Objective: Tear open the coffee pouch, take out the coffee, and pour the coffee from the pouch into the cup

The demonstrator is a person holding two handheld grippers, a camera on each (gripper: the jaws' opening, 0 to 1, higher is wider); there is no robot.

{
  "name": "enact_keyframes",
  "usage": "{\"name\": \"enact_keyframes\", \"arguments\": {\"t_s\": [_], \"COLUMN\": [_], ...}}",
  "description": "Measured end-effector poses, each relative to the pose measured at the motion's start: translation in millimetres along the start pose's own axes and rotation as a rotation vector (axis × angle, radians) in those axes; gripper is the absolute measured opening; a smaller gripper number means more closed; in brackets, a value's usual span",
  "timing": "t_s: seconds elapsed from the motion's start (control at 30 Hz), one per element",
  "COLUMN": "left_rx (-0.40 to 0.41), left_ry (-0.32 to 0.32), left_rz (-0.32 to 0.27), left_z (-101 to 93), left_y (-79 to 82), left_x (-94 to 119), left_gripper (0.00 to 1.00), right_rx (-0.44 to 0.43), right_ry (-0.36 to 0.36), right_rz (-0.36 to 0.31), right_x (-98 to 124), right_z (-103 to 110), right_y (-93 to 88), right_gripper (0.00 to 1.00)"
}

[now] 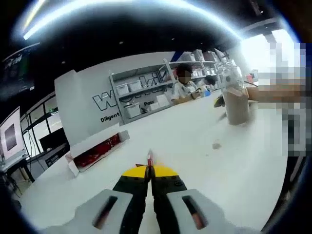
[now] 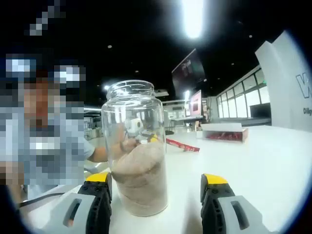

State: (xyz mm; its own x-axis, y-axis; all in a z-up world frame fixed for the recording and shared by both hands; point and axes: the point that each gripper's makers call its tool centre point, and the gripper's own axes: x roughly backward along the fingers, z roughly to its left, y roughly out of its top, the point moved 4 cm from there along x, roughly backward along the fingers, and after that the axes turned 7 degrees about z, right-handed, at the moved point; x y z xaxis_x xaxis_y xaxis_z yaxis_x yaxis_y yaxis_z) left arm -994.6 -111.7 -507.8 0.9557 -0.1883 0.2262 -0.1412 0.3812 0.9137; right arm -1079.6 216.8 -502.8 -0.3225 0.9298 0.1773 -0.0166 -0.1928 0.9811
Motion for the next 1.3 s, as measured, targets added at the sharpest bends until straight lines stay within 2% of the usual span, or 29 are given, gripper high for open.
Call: {"name": "enact_keyframes", "arguments": {"t_s": [0.2, 0.33, 0.53, 0.67, 0.7, 0.77, 0.83, 1.07, 1.17, 1.3], "left_rx": [-0.005, -0.004, -0.008, -0.007, 0.002, 0.007, 0.012, 0.044, 0.037, 0.01], "left_ry": [-0.005, 0.003, 0.011, -0.014, -0.039, -0.036, -0.029, -0.048, -0.073, -0.073], "left_rz": [0.013, 0.03, 0.022, 0.001, 0.009, 0.01, -0.015, -0.039, -0.043, -0.049], "left_z": [-0.4, 0.5, 0.7, -0.8, -2.8, -2.4, -0.9, -1.6, -6.2, -7.7], "left_y": [-2.3, -5.7, -6.4, -4.4, -5.4, -5.3, -2.9, 0.2, 2.4, 5.5], "left_x": [-0.6, -2.3, -1.6, -1.7, -3.0, -2.8, 0.6, 3.4, 3.2, 3.3], "left_gripper": [0.07, 0.12, 0.18, 0.25, 0.27, 0.27, 0.26, 0.25, 0.26, 0.26], "right_rx": [0.0, 0.003, 0.009, 0.013, 0.015, 0.017, 0.02, 0.024, 0.028, 0.031], "right_ry": [-0.002, -0.004, -0.018, -0.034, -0.04, -0.05, -0.062, -0.106, -0.123, -0.143], "right_rz": [0.001, 0.0, -0.006, -0.012, -0.014, -0.018, -0.022, -0.033, -0.032, -0.036], "right_x": [-0.5, -1.1, -0.5, -1.3, -1.6, -2.3, -3.1, -3.1, -3.3, -2.6], "right_z": [-0.1, 0.8, 1.0, 2.9, 3.7, 5.8, 7.9, 10.0, 10.5, 11.6], "right_y": [0.4, 0.5, 1.6, 2.1, 2.5, 2.9, 3.2, 4.7, 4.7, 4.8], "right_gripper": [0.74, 0.74, 0.74, 0.74, 0.74, 0.74, 0.74, 0.73, 0.73, 0.72]}}
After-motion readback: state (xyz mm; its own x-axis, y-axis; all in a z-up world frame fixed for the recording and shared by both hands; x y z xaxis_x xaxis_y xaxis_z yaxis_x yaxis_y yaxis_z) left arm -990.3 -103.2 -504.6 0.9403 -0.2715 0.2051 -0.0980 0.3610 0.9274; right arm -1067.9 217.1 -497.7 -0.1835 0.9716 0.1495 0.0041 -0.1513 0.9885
